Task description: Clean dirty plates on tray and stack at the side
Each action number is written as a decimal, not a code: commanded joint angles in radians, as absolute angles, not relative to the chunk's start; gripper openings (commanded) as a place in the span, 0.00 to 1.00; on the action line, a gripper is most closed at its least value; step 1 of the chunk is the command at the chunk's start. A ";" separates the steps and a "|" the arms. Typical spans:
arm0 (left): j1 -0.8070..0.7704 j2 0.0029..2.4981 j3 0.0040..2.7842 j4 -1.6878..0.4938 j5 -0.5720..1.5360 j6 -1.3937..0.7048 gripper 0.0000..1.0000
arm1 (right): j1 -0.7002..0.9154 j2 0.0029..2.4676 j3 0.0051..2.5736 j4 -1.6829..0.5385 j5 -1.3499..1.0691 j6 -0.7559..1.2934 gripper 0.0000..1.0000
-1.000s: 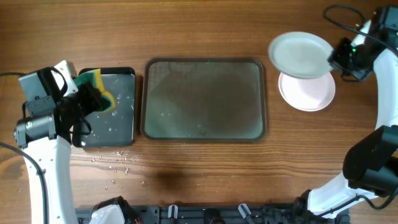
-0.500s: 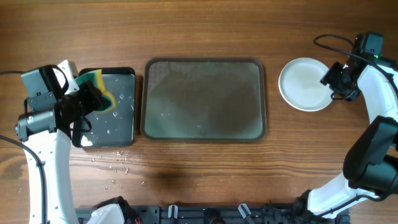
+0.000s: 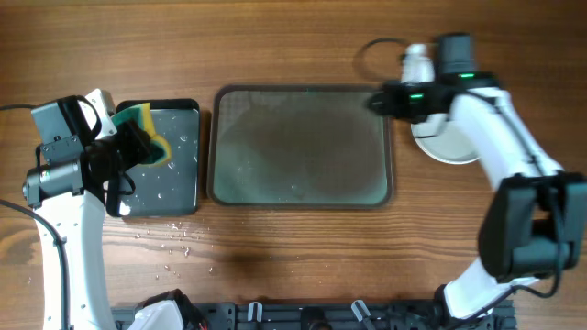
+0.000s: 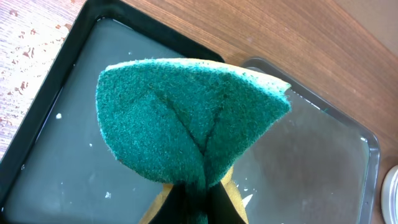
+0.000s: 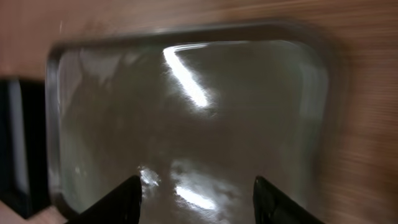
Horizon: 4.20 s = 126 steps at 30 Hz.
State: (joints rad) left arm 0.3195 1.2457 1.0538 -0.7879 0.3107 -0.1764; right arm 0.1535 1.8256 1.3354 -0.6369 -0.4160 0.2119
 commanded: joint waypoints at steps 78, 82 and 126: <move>0.314 1.246 1.064 -0.781 0.275 -0.124 0.04 | 0.125 2.039 1.381 -0.472 -0.297 -0.126 0.40; 0.310 1.252 1.064 -0.786 0.271 -0.067 0.04 | 0.125 1.935 1.443 -0.521 -0.297 -0.075 0.45; 0.311 1.617 0.992 -0.658 0.245 -0.067 1.00 | 0.125 1.843 1.448 -0.648 -0.293 -0.076 1.00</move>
State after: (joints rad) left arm 0.3149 1.6085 0.9974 -0.6575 0.2508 -0.0753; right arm 0.1215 1.8439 1.4425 -0.6495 -0.2810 -0.0761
